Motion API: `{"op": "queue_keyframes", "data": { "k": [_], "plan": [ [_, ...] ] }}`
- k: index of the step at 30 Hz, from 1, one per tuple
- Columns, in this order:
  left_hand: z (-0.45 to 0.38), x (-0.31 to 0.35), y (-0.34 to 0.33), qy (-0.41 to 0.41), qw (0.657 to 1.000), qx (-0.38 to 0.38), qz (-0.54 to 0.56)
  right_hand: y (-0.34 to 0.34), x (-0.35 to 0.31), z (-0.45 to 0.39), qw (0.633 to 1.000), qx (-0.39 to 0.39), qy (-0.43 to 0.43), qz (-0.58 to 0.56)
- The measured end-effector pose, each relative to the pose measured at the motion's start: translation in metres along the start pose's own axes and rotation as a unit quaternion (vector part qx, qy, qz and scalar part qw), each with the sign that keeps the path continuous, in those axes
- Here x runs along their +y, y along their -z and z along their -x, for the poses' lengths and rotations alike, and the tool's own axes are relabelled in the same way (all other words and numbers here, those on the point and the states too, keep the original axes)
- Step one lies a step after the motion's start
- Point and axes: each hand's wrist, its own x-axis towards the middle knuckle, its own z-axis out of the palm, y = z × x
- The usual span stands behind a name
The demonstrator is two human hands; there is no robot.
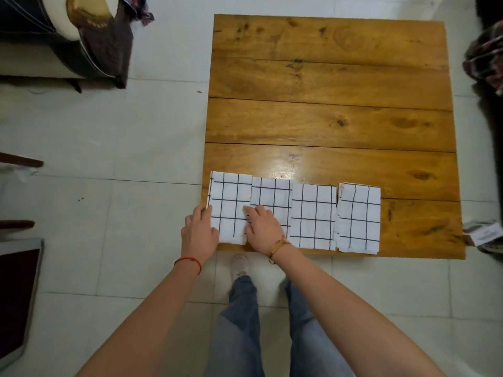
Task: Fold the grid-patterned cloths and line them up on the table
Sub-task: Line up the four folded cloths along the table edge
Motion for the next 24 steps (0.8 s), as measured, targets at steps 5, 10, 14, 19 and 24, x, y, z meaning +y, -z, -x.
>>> {"op": "queue_keyframes", "data": {
  "k": [5, 10, 14, 19, 24],
  "plan": [
    [-0.002, -0.012, -0.001, -0.031, 0.999, -0.014, 0.004, -0.007, -0.009, 0.001, 0.998, 0.047, -0.045, 0.006],
    [-0.002, -0.017, 0.001, -0.046, 0.998, -0.017, 0.024, -0.010, -0.011, 0.002, 0.996, 0.055, -0.066, 0.036],
    [-0.003, -0.016, 0.004, -0.054, 0.998, -0.016, 0.024, -0.013, -0.014, 0.003, 0.994, 0.054, -0.086, 0.038],
    [-0.005, -0.017, 0.003, -0.065, 0.997, -0.026, 0.010, -0.015, -0.017, 0.002, 0.993, 0.047, -0.101, 0.034],
    [-0.004, -0.019, 0.001, -0.070, 0.997, -0.034, 0.007, -0.016, -0.019, 0.000, 0.994, 0.041, -0.098, 0.031]
  ]
}}
